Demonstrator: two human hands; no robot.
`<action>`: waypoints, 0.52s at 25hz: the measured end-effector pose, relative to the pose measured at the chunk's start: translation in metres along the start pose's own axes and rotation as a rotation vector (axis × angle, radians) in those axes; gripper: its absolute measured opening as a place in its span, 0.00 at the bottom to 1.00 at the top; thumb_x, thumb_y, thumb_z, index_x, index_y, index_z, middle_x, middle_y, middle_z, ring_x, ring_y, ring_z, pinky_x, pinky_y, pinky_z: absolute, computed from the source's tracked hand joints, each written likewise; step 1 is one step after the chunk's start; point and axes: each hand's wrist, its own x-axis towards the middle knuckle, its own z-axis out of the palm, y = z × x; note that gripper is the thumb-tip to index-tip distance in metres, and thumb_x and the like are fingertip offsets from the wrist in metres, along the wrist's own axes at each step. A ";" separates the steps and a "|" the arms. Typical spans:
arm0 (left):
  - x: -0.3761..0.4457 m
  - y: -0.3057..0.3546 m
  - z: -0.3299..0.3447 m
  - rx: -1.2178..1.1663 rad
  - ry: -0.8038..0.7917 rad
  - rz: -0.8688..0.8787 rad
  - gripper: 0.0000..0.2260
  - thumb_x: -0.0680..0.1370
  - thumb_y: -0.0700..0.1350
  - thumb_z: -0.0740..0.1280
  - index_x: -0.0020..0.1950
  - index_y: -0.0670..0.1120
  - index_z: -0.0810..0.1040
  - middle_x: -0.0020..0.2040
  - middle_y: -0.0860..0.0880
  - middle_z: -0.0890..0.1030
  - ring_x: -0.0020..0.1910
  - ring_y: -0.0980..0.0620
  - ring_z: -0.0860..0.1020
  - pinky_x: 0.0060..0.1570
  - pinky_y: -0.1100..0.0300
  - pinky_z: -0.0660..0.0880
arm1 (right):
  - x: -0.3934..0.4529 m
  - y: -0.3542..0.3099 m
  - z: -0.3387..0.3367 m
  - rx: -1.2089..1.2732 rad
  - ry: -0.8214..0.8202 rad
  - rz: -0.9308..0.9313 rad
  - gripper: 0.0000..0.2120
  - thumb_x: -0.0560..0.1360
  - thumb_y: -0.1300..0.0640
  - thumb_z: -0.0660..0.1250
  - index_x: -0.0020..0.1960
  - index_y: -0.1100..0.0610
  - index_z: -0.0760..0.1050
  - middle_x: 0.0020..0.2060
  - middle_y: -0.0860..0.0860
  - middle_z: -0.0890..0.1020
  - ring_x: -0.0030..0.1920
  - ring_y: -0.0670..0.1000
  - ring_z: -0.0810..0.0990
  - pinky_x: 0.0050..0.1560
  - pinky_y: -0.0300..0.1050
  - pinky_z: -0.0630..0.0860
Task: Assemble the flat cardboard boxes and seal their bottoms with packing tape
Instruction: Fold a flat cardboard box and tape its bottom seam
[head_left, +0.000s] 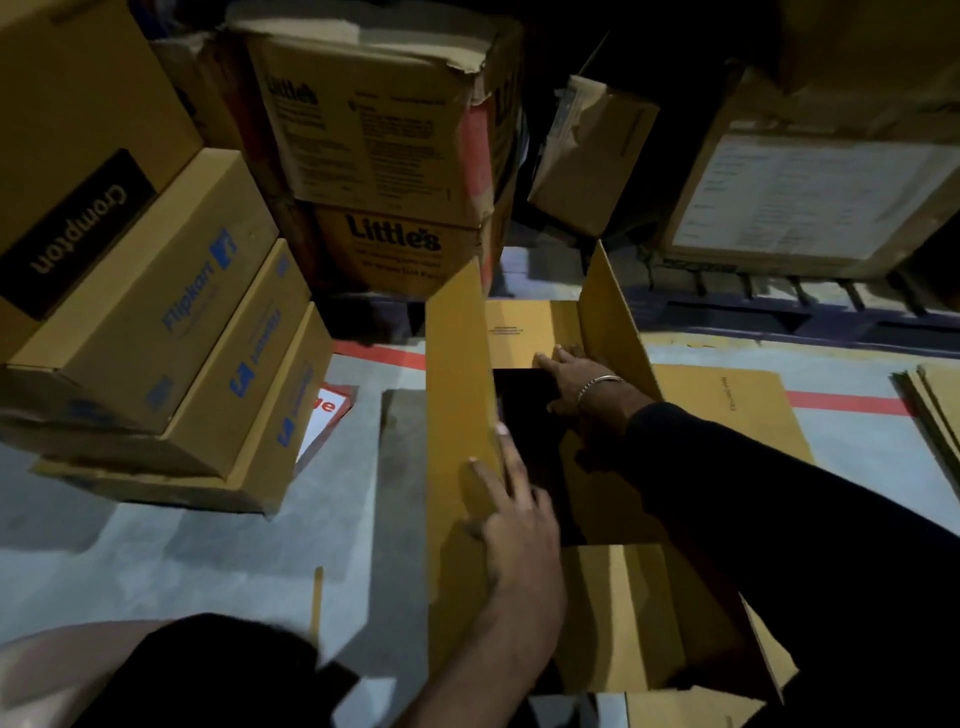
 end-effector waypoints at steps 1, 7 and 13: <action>0.004 0.007 0.005 -0.018 -0.014 0.024 0.43 0.75 0.50 0.77 0.83 0.46 0.55 0.73 0.30 0.21 0.78 0.22 0.44 0.63 0.37 0.78 | -0.012 0.000 -0.004 -0.046 0.034 -0.003 0.44 0.78 0.47 0.71 0.84 0.48 0.48 0.83 0.59 0.51 0.82 0.62 0.49 0.79 0.64 0.55; 0.010 0.011 0.016 -0.267 -0.002 0.070 0.50 0.75 0.54 0.76 0.85 0.48 0.44 0.82 0.37 0.35 0.82 0.31 0.49 0.64 0.47 0.78 | -0.124 0.005 -0.001 0.050 0.468 0.126 0.39 0.79 0.42 0.67 0.83 0.50 0.54 0.83 0.61 0.41 0.82 0.60 0.37 0.80 0.62 0.42; -0.003 -0.020 0.028 -0.471 0.053 0.136 0.35 0.80 0.43 0.66 0.83 0.44 0.55 0.82 0.43 0.60 0.80 0.43 0.59 0.76 0.52 0.64 | -0.233 0.012 0.048 1.063 0.276 0.261 0.38 0.82 0.37 0.62 0.84 0.46 0.49 0.80 0.52 0.63 0.78 0.58 0.66 0.73 0.57 0.66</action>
